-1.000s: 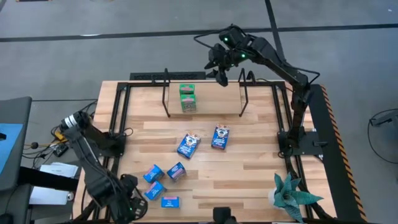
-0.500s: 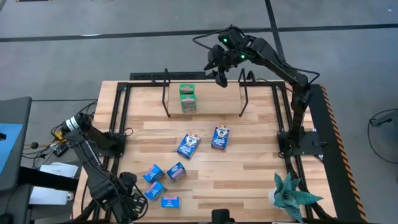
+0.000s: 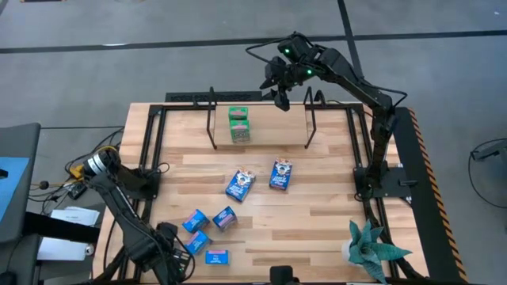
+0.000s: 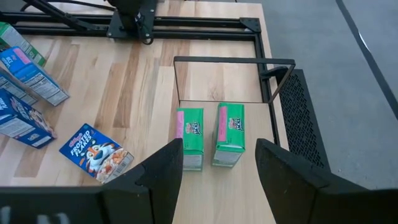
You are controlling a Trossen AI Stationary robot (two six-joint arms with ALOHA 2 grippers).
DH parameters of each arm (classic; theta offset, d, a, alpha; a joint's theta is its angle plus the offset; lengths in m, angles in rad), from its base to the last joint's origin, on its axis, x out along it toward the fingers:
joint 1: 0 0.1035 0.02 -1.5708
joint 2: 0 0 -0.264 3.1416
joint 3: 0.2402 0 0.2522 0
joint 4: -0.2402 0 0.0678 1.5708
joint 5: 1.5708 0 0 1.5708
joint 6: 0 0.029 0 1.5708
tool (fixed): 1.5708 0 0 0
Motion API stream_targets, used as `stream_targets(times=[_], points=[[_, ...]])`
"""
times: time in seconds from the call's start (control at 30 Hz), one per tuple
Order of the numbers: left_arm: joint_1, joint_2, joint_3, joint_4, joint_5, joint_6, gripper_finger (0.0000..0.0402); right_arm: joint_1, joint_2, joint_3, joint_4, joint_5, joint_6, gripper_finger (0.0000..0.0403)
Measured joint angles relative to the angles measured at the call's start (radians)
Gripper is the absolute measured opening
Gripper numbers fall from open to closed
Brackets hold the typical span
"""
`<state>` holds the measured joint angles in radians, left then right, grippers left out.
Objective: Stack cereal on shelf
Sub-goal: Put the green cereal box on the shelf aligned with the other green cereal box
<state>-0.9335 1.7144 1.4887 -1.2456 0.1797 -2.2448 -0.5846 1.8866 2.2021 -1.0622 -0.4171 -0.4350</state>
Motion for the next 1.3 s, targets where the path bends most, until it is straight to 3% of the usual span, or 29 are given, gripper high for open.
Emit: stream_targets(times=[0.53,0.77,1.3], points=[[-0.022,0.007,0.000,-0.047,0.021,-0.027,0.0228,0.001,0.000,0.000,-0.001,0.000,0.000,0.0225],[-0.009,0.007,0.000,-0.024,-0.027,-0.024,0.0228,0.001,0.000,0.000,-0.001,0.000,0.000,0.0225],[-0.026,0.023,-0.006,-0.049,-0.034,-0.027,0.0228,0.001,0.000,0.000,0.000,0.000,-0.003,0.0225]])
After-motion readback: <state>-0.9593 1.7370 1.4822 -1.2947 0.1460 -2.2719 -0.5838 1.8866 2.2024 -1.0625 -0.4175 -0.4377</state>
